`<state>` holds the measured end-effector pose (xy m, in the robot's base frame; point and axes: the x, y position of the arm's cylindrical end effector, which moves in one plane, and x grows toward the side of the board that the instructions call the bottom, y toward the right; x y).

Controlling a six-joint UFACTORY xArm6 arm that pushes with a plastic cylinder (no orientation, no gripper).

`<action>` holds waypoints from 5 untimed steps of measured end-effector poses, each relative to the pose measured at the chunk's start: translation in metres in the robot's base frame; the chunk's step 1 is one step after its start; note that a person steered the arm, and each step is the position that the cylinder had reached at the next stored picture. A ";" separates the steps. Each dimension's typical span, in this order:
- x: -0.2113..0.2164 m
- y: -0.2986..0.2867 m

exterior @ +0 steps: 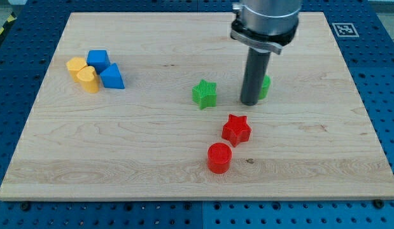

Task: Move the green circle left a bit

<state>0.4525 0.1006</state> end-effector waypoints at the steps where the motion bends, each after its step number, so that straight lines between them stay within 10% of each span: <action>1: 0.000 0.029; 5: -0.045 0.028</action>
<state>0.4073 0.1282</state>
